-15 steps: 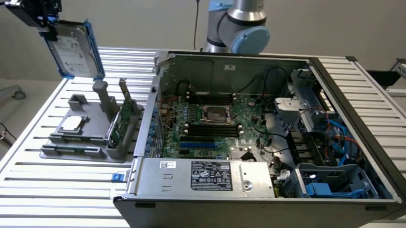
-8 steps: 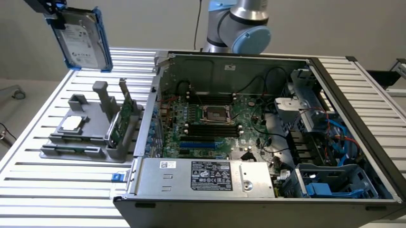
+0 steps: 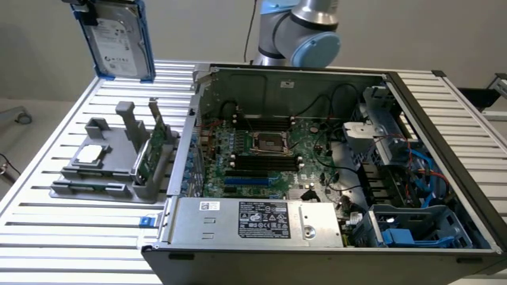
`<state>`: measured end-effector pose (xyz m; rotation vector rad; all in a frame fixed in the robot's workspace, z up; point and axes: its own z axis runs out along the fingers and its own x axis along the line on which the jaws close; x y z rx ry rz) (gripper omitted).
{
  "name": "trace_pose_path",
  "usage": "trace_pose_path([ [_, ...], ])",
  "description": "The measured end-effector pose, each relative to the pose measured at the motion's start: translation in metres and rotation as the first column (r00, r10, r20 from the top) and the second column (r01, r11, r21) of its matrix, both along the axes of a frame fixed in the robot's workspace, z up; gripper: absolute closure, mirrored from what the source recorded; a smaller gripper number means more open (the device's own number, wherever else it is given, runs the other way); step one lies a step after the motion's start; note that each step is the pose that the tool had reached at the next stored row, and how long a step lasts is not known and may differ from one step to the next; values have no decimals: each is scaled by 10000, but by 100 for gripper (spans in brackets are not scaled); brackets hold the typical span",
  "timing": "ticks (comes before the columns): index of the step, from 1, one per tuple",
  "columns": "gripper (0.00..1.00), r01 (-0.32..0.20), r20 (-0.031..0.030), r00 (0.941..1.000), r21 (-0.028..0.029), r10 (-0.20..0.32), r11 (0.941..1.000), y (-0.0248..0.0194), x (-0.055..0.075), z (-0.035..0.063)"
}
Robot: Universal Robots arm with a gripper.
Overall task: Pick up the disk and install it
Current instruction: 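Pick up the disk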
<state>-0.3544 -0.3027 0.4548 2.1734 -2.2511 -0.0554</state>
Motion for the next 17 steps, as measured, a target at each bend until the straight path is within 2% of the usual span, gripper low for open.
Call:
trace_pose_path([
  [8, 67, -2, -44, 10000, 24, 2, 10000, -1, 364, 114],
  [17, 67, -3, -64, 10000, 39, 3, 10000, -13, 770, 148],
])
